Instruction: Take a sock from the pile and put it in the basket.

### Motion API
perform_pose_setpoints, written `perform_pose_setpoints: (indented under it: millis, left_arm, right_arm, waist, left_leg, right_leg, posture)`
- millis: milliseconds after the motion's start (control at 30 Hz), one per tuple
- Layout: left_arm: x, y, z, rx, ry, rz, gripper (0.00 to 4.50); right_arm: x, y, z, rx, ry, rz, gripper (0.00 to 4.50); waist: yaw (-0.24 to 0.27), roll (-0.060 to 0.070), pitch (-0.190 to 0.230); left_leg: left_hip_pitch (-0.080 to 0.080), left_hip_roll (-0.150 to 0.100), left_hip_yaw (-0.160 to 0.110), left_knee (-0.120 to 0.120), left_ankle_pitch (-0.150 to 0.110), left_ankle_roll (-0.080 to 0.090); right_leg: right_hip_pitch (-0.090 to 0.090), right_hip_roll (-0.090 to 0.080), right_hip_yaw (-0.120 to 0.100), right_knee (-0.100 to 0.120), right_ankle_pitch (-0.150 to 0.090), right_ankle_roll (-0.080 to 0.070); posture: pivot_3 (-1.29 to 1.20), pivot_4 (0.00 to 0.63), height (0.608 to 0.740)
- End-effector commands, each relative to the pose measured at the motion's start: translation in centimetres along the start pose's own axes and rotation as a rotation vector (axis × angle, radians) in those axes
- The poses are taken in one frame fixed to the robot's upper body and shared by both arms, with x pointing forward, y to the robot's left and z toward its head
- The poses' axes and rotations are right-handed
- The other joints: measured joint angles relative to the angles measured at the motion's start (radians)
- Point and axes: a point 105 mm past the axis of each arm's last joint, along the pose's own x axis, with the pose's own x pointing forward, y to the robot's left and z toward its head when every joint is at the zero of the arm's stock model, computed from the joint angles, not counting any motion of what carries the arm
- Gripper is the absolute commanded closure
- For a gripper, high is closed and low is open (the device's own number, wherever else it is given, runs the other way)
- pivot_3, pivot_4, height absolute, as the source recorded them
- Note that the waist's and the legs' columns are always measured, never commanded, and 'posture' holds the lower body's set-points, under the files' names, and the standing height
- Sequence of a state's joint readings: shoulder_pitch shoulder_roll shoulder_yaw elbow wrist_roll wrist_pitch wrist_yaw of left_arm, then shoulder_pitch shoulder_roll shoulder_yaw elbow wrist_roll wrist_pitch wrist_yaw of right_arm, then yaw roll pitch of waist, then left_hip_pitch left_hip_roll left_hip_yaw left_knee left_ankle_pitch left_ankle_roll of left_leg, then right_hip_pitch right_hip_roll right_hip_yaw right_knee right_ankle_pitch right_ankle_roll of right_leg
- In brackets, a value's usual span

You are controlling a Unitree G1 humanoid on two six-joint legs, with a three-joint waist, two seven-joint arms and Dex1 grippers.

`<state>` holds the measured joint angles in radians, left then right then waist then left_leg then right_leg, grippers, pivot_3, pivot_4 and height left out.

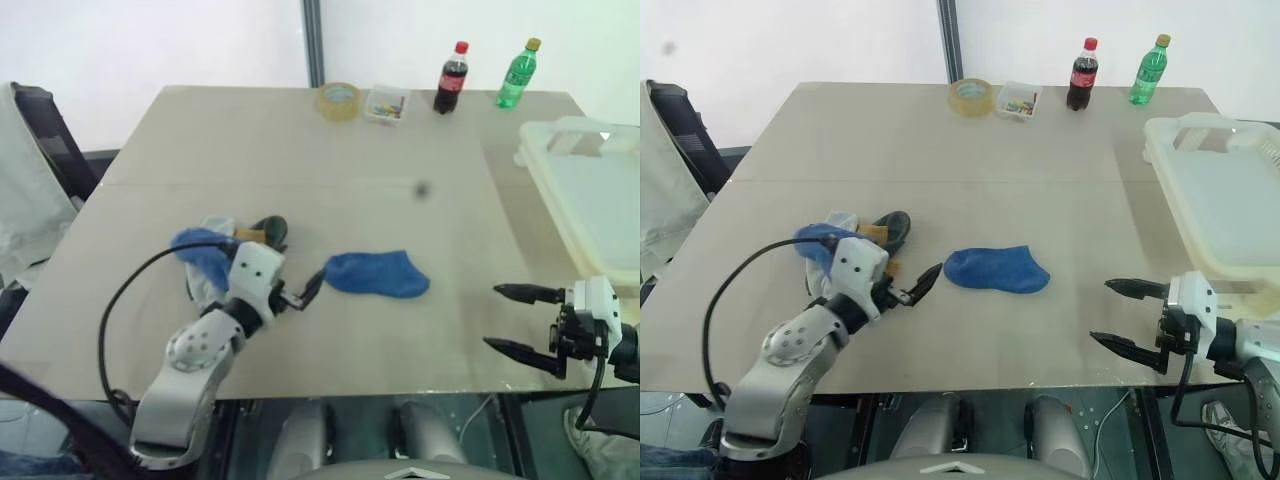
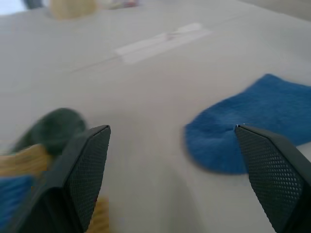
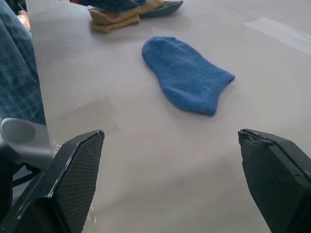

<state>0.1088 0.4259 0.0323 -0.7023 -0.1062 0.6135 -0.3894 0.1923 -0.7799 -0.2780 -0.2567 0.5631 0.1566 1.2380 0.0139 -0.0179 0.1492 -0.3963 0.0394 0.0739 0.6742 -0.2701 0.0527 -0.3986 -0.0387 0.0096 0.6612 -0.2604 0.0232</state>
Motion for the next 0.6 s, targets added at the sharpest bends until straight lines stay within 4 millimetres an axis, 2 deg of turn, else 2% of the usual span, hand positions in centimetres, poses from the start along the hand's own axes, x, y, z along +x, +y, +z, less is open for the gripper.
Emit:
perform_pose_setpoints:
  millis: [33,200,400,600]
  left_arm:
    - [-1.3,1.2,0.9,0.054,-0.021,0.112,0.12]
    - [-2.1,1.2,-0.2,0.053,0.023,0.143,0.12]
    - [-3.0,2.2,-2.5,0.051,0.098,0.193,0.12]
    - [-3.3,2.7,-2.9,0.072,0.100,0.215,0.12]
  right_arm:
    - [0.1,0.3,0.7,-0.023,-0.018,0.026,0.00]
    - [0.0,0.7,1.5,-0.019,-0.053,0.050,0.00]
    - [0.4,1.0,3.1,-0.015,-0.127,0.063,0.00]
    - [0.6,1.3,4.2,-0.033,-0.179,0.079,0.00]
  waist:
    - [0.000,-0.001,0.000]
    - [0.002,-0.001,0.000]
    - [-0.001,-0.001,0.000]
    - [0.002,-0.001,0.000]
  left_leg:
    - [0.000,0.000,0.000,0.000,0.000,0.000]
    - [0.000,0.000,0.000,0.000,0.000,0.000]
    - [0.000,0.000,0.000,0.000,0.000,0.000]
    - [0.000,0.000,0.000,0.000,0.000,0.000]
  right_leg:
    - [0.000,0.000,0.000,0.000,0.000,0.000]
    - [0.000,-0.002,0.000,-0.001,0.000,0.000]
    - [0.000,-0.002,0.000,0.000,0.000,-0.001]
    - [0.000,-0.004,-0.001,-0.001,0.000,-0.001]
  posture:
    - [0.00,0.150,0.735]
    - [0.00,0.150,0.735]
    - [0.00,0.150,0.735]
    - [0.00,0.150,0.735]
